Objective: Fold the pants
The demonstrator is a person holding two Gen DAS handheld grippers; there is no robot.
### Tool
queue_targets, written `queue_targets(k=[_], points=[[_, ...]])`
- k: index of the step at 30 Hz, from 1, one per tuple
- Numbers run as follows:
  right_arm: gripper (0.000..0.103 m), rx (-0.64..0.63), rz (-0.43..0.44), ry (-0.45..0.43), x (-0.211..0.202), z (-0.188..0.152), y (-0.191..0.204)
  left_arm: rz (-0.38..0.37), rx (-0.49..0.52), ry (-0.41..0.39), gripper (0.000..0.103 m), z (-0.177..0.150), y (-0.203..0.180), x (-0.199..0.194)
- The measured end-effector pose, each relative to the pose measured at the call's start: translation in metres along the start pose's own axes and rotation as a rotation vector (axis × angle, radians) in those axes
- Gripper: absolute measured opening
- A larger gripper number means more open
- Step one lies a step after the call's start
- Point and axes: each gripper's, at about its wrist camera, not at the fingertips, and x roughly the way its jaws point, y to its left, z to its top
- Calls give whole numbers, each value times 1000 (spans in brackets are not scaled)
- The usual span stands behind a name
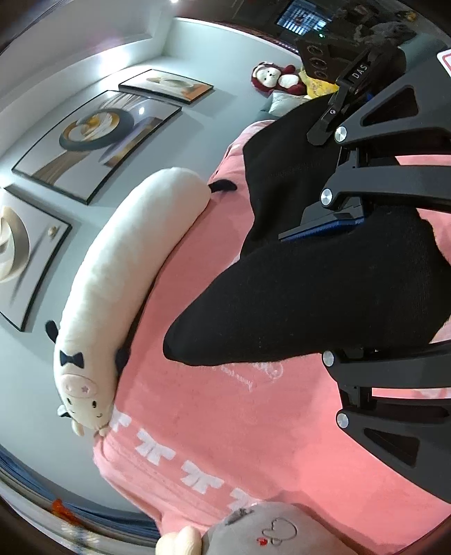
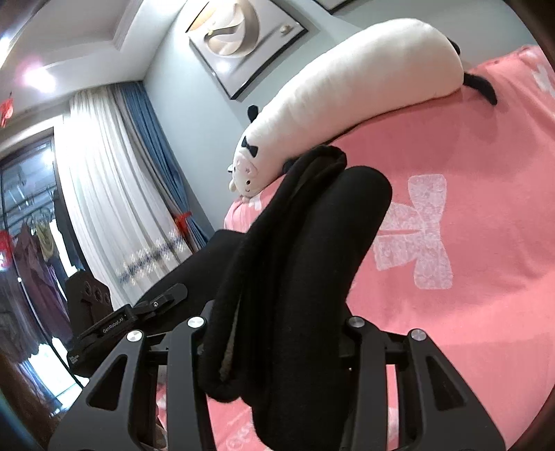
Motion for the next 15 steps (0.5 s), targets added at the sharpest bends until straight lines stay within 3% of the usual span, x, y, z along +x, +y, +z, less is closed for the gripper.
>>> queue_targets(k=[4,7,15], points=[[39,29,22,10,33,1,-31,6,-45,1,37,1,30,40],[39,51,16,28,66,-9,-61,45,-12,-13,37,-8,45,72],[39,163,-40,102,128,-53,-147,114,-50,61,37,-59,107,176]])
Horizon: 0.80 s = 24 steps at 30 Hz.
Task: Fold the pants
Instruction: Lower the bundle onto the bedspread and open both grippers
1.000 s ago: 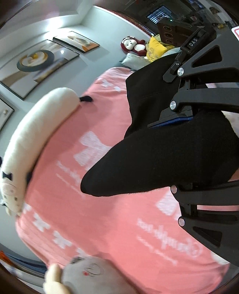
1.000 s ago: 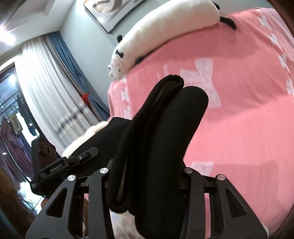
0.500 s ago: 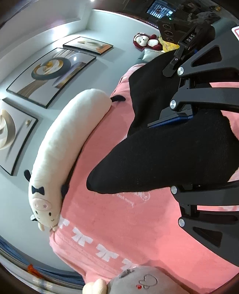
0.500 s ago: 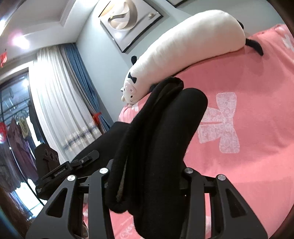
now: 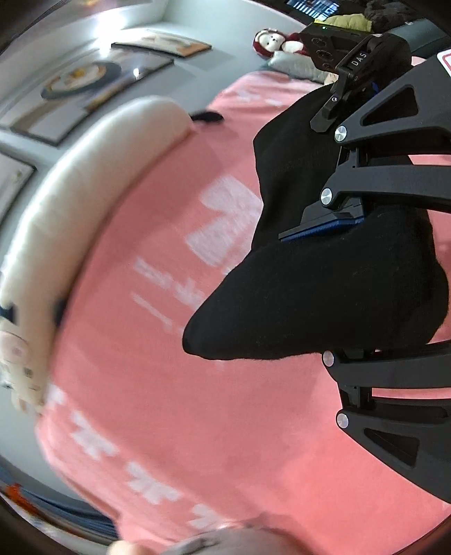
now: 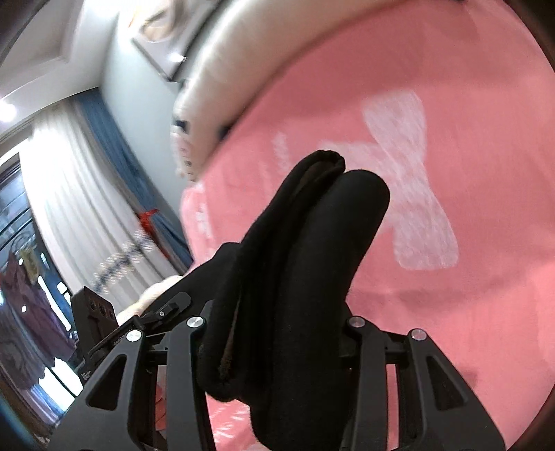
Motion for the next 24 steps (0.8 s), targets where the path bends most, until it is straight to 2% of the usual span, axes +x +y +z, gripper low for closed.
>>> queue_targets(k=[3,5,8,10,11,12,13,14,15,16,17,18,19,20,21,23,24], points=[[39,37,-41,43,18,-19,-35,23,-8,50,37,-20,17,34],[39,58,-76,79,29,-34,-56,40,-5,100,37,-38,29,58],[40,134,-154,148,43,-61,-96,73,-51,198,38,-68,52,86],[46,165,-237,207,50,-75,-116,112,-97,265,44,-86,69,101],[48,193,-325,268,55,-83,-127,145,-114,330,48,-98,80,112],[49,225,-361,293,54,-85,-132,179,-128,382,58,-107,88,120],[49,224,-360,276,44,-82,-126,218,-150,438,61,-115,98,123],[56,191,-406,259,35,-79,-116,202,-175,414,62,-115,102,112],[65,120,-494,217,22,-74,-101,243,-162,385,62,-110,100,97],[67,18,-593,142,3,-69,-78,287,-129,363,62,-104,95,86],[73,-38,-621,99,-7,-66,-62,360,-63,324,62,-92,84,68],[72,-88,-611,75,-13,-62,-47,392,-12,286,63,-83,74,53],[68,-129,-572,84,-12,-58,-34,405,34,248,64,-74,63,42],[52,-173,-513,136,-1,-54,-19,409,79,219,67,-66,51,35],[43,-196,-478,180,14,-52,-10,409,122,203,67,-59,38,34],[33,-219,-408,257,50,-47,-2,381,157,207,71,-47,20,48],[33,-221,-409,289,67,-47,-7,373,180,223,75,-44,11,64]])
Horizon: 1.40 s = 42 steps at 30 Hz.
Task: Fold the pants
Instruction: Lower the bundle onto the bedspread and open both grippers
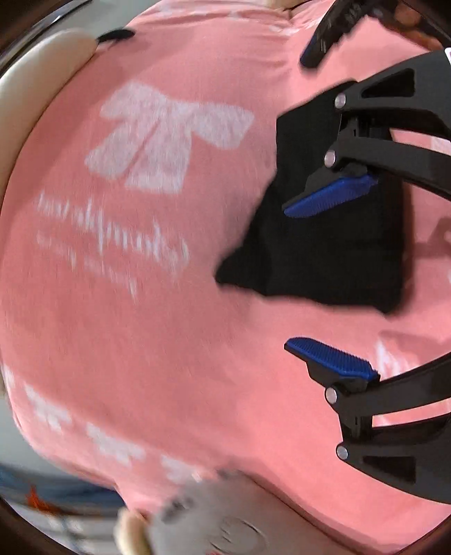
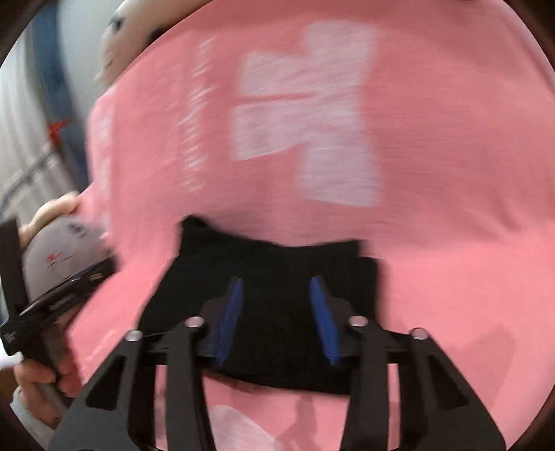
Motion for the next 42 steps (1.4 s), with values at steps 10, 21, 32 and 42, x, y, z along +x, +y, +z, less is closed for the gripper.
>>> queue_targets(k=[10,21,32,42], points=[[29,134,-116,97,36,-18,-79,-58,-168,325,75,-32,41,102],[39,263,-51,176,28,-73,-68,-216,-355,322,36,-59,74,83],[51,227,-70,32,-31,-67,-57,-6,-102,260,62,-52,46,52],[19,86,-163,108,1,-70,-34,96,138,199,67,-58,-9,17]])
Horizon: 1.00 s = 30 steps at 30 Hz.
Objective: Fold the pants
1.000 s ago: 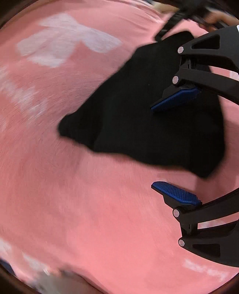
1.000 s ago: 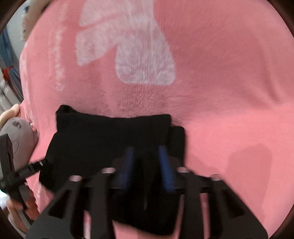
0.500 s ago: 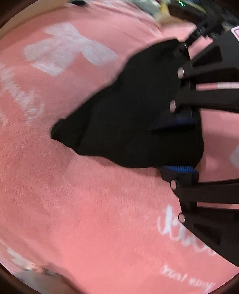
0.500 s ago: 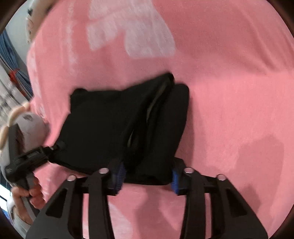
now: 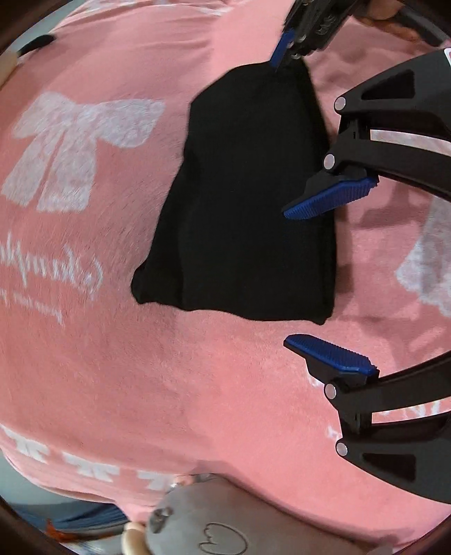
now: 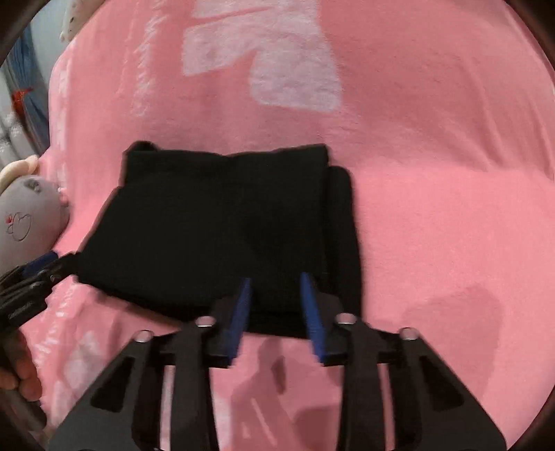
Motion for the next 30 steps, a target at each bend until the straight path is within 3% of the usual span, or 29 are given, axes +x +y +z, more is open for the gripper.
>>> queue_targets(k=[2,6,11,14,17,22,24,30], points=[[21,22,28,-35,-26,4,4,2,17,7,67,-3,-5,-1],[24,-20,4,-80,-68,-7,15,13,45,21,67,-17,-8,-11],[24,-78,-85,-127,-107,-50,14,29,80,13,71,-43,-12,-42],[25,-62,-92,-132,-119,-78,16,59,100,-11,75,-63,-15,-62],[44,-40,-99,-134,-117,-104,20,78,93,-38,82,-81,-15,-75],[52,-150,-198,-155,-114,-124,47,63,52,-35,84,-102,-12,-68],[69,-139,-187,-187,-116,-126,52,61,25,-23,84,-105,-10,-63],[72,-68,-177,-165,-107,-129,47,53,-9,-52,84,-104,-6,-62]])
